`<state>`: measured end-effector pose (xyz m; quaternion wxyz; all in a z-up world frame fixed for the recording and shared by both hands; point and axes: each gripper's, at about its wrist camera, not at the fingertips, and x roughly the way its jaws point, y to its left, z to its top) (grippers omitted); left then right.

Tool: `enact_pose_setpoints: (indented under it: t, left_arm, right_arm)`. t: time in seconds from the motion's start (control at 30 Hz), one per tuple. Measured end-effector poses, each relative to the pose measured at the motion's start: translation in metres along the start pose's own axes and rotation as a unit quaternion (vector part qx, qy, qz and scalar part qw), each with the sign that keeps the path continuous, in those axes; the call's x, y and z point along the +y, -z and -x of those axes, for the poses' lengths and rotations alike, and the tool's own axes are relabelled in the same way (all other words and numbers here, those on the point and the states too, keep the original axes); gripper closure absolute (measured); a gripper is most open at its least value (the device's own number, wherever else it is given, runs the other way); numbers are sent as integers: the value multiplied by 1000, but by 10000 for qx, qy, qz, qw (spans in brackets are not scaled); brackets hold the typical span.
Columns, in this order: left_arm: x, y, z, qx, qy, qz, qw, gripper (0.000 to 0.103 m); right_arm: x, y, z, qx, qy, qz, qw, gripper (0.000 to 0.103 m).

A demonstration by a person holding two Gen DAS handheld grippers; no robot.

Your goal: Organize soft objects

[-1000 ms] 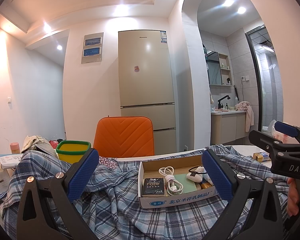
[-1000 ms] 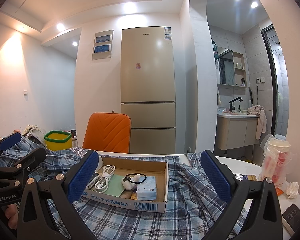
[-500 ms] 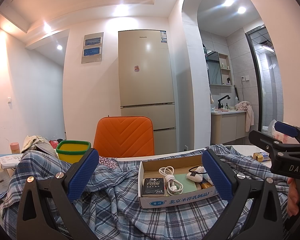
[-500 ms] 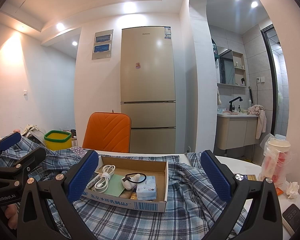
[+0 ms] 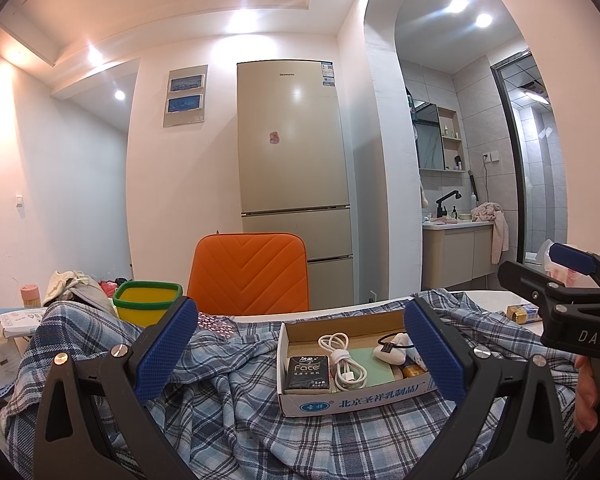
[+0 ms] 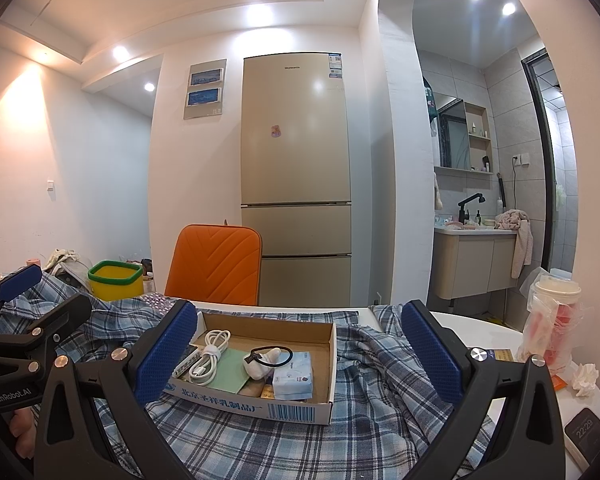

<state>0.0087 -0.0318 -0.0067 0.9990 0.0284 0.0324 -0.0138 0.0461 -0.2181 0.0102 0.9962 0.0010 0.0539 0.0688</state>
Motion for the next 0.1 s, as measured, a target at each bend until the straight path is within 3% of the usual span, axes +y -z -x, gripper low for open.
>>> enact_pose_setpoints:
  t: [0.1]
  left_arm:
    - [0, 1, 1, -18, -4, 0, 10000, 0]
  right_arm:
    - [1, 0, -1, 37, 29, -5, 10000, 0]
